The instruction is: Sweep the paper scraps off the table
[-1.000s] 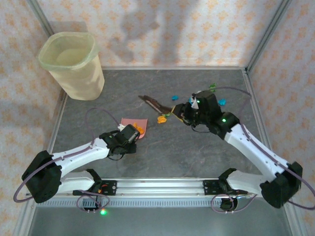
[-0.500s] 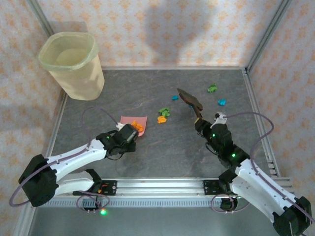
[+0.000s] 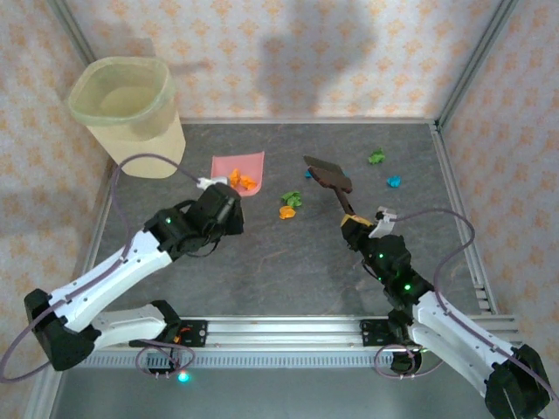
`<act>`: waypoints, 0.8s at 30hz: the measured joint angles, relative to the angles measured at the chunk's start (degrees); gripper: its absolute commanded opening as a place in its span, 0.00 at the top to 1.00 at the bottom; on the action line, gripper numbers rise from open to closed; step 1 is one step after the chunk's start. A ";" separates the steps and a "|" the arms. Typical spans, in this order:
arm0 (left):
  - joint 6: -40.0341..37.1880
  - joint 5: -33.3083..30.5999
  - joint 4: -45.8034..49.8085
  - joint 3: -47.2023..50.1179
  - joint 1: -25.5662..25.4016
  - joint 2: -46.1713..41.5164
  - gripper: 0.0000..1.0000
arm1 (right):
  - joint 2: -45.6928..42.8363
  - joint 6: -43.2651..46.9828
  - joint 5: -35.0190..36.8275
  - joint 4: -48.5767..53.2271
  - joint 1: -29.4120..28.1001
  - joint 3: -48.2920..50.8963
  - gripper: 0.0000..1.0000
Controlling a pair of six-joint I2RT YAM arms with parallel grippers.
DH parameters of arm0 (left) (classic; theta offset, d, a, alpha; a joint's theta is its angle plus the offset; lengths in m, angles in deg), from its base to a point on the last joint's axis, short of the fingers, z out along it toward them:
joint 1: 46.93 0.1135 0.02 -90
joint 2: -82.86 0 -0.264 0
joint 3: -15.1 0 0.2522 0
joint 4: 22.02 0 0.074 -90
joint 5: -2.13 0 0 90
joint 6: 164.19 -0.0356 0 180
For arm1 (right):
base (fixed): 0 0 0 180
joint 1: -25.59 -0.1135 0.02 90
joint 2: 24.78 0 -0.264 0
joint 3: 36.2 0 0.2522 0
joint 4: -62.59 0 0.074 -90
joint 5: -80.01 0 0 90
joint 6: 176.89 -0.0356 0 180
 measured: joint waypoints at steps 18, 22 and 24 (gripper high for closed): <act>-6.03 1.16 20.00 -46.84 12.39 23.23 1.00 | 5.49 1.22 -7.23 -9.31 0.00 2.40 1.00; -7.45 3.21 24.39 -58.23 17.99 27.87 1.00 | 6.01 1.22 -7.63 -9.33 0.02 2.40 1.00; -7.58 5.03 26.43 -64.06 22.01 30.49 1.00 | 6.05 1.22 -7.65 -9.38 0.00 2.40 1.00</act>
